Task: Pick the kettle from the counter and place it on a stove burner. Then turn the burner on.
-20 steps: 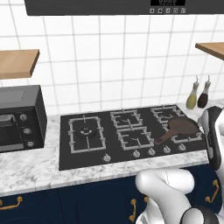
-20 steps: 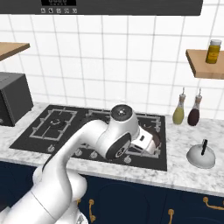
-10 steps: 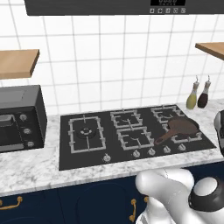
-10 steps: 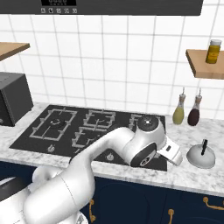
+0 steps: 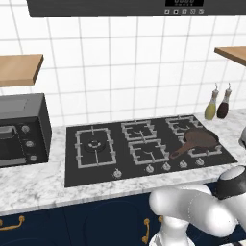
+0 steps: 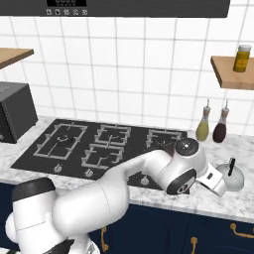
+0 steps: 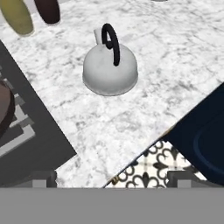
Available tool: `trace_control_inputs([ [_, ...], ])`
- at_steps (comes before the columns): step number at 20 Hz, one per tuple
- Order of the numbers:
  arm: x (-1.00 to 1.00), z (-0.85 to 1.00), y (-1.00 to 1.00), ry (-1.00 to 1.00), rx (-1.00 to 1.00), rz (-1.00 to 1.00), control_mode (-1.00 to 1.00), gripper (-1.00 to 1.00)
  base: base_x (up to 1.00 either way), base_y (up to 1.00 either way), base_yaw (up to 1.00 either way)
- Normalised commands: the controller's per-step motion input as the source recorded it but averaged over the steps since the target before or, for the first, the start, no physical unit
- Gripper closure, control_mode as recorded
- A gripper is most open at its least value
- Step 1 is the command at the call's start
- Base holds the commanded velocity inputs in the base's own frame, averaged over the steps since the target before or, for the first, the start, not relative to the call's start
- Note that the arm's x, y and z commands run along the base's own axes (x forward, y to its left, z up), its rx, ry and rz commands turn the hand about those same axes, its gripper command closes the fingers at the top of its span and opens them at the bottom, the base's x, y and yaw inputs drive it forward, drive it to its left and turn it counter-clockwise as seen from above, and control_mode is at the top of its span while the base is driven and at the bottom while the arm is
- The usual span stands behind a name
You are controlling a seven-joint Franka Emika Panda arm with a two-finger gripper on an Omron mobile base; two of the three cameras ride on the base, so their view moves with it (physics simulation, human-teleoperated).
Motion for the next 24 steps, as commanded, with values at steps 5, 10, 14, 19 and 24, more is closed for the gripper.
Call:
trace_control_inputs([
  [5,0.3,0.0,-0.29,-0.01,0.0,0.0,-1.0,-1.0,0.0,0.0,0.0],
  [10,0.44,-0.07,-0.29,0.0,0.0,0.0,-1.0,-1.0,0.0,0.0,0.0],
  [14,0.15,-0.12,-0.3,-0.07,0.0,0.01,-1.0,-1.0,0.0,0.0,0.0],
  [19,0.22,-0.12,-0.28,-0.06,0.0,0.03,-1.0,-1.0,0.0,0.0,0.0],
  [24,0.26,-0.05,-0.25,-0.01,0.0,0.04,-1.0,-1.0,0.0,0.0,0.0],
])
